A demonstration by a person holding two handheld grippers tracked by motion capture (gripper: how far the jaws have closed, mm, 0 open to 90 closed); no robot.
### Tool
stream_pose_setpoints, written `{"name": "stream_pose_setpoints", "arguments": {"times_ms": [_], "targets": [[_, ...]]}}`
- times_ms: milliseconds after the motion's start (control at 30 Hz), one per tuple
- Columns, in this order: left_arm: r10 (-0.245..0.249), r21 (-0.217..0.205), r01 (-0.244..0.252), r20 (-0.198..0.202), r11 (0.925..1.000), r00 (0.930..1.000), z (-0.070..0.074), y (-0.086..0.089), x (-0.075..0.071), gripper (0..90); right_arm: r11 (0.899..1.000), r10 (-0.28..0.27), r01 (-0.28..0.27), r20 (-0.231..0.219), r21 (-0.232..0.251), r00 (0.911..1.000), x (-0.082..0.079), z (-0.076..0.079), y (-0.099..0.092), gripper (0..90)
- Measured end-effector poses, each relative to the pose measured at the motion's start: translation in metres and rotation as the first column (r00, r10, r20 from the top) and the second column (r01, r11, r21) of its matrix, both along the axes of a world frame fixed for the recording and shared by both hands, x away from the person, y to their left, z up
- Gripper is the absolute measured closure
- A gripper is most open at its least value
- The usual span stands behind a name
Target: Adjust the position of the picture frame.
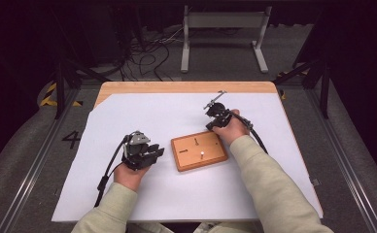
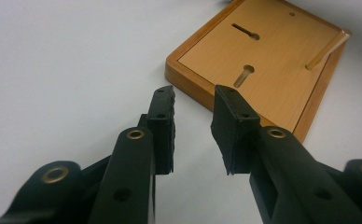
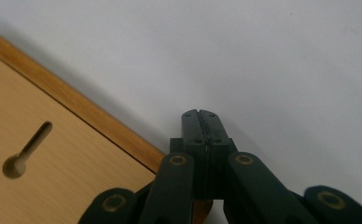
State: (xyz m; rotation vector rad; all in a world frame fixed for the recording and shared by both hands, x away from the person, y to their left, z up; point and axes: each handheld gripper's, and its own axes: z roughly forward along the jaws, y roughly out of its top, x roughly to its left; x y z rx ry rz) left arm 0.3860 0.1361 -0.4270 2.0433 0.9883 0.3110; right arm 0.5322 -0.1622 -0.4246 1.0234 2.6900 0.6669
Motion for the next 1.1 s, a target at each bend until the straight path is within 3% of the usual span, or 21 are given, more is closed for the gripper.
{"name": "stream_pose_setpoints", "arguments": {"times_ms": [367,400,467,500,533,567,667,733,833,867,900,967,1100], "targets": [[-0.034,0.003,0.034,0.01,0.9994,0.9994,0.0,0.009,-0.011,66.7,0.999,0.013,-0.013,-0.018,0.036,0.9998,-0.028,-0.002,-0.014,90.0],[-0.042,0.003,0.042,0.018,0.9991,0.999,0.0,0.011,-0.012,66.2,0.999,0.008,-0.007,-0.007,0.034,0.9999,-0.029,-0.001,-0.016,90.0],[-0.046,-0.01,0.047,0.025,0.9989,0.9986,0.001,0.013,-0.013,64.4,0.998,-0.003,-0.001,0.061,0.058,0.9981,-0.032,0.001,-0.021,90.0],[-0.046,-0.01,0.047,0.025,0.9989,0.9986,0.001,0.013,-0.013,62.4,0.998,-0.003,-0.001,0.061,0.058,0.9981,-0.032,0.001,-0.021,90.0],[-0.067,-0.032,0.068,0.024,0.9972,0.9974,0.001,0.014,-0.013,62.4,0.997,-0.009,0.0,0.104,0.083,0.9945,-0.033,0.004,-0.025,88.1],[-0.086,-0.042,0.087,0.031,0.9953,0.9958,0.001,0.014,-0.013,56.7,0.993,-0.016,0.0,0.141,0.114,0.9899,-0.036,0.008,-0.03,86.2],[-0.126,-0.063,0.129,0.05,0.9897,0.9908,0.002,0.014,-0.012,50.6,0.985,-0.002,-0.028,0.176,0.172,0.9844,-0.046,0.017,-0.037,83.4],[-0.138,-0.069,0.142,0.057,0.9875,0.9888,0.004,0.014,-0.011,48.5,0.979,0.035,-0.076,0.207,0.191,0.9777,-0.058,0.024,-0.038,81.0],[-0.144,-0.113,0.152,0.077,0.9819,0.9866,0.008,0.017,-0.01,45.8,0.968,0.069,-0.125,0.253,0.216,0.9651,-0.077,0.031,-0.04,78.1],[-0.144,-0.113,0.152,0.077,0.9819,0.9866,0.008,0.017,-0.01,44.9,0.962,0.074,-0.139,0.266,0.234,0.9611,-0.084,0.034,-0.042,76.8],[-0.14,-0.141,0.153,0.098,0.9781,0.9853,0.01,0.021,-0.011,43.8,0.953,0.08,-0.156,0.282,0.261,0.9562,-0.091,0.036,-0.045,75.8],[-0.138,-0.156,0.153,0.102,0.9759,0.9851,0.011,0.023,-0.01,43.1,0.948,0.078,-0.161,0.289,0.273,0.9541,-0.095,0.037,-0.046,75.2],[-0.144,-0.164,0.163,0.12,0.9729,0.9823,0.011,0.022,-0.011,40.6,0.928,0.086,-0.19,0.313,0.32,0.9459,-0.12,0.037,-0.053,69.9]]}}
